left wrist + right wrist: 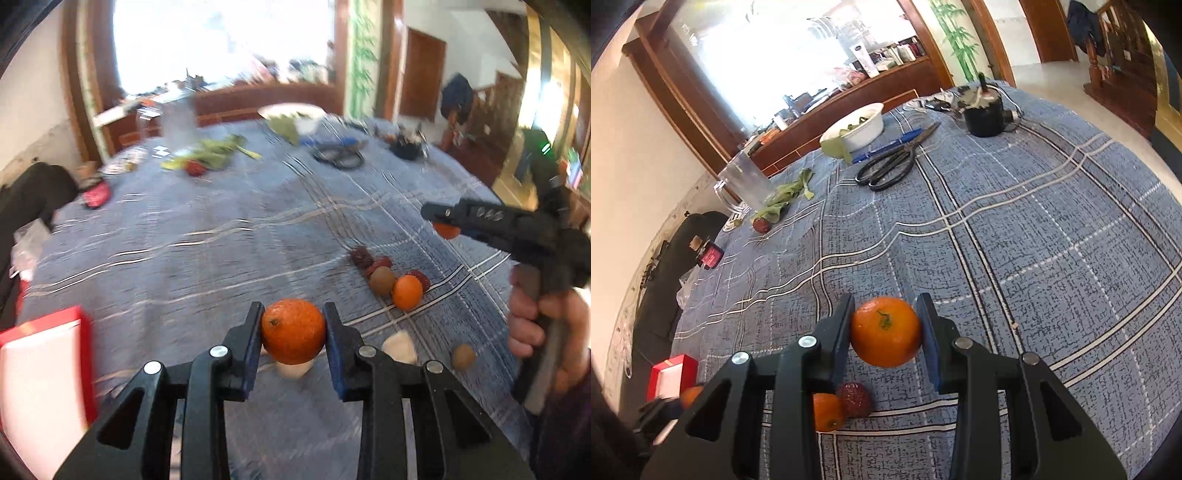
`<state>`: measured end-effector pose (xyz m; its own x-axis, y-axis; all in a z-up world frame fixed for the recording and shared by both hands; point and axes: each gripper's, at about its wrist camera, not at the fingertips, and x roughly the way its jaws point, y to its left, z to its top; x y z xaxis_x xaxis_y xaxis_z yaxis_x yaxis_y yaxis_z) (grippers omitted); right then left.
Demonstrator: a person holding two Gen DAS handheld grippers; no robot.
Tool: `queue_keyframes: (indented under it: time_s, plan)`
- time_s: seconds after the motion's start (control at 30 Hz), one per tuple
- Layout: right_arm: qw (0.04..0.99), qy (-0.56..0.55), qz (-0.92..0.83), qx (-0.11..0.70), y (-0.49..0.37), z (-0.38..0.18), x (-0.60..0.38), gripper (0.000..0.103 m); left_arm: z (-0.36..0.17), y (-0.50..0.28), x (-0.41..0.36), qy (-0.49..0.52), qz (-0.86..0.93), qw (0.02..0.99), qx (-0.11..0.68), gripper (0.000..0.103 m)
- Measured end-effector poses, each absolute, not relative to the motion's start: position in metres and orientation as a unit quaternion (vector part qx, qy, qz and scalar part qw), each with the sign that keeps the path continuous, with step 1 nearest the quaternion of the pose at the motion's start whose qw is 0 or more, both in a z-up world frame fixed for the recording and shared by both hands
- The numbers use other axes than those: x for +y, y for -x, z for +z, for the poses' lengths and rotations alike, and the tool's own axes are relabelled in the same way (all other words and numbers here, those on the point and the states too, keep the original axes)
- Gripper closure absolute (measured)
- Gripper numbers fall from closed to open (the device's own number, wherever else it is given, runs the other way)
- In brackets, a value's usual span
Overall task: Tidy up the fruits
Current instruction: 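Carry both held oranges over the red-rimmed tray with both grippers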
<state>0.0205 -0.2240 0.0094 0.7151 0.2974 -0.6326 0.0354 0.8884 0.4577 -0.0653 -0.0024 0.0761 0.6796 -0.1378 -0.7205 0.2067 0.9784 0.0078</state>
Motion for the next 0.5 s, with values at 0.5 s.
queue_keyframes:
  time_s: [0.5]
  plan:
    - [0.932, -0.129, 0.138, 0.310, 0.024, 0.040, -0.133, 0.067, 0.099, 0.159, 0.163, 0.015, 0.095, 0.935, 0.342, 0.072]
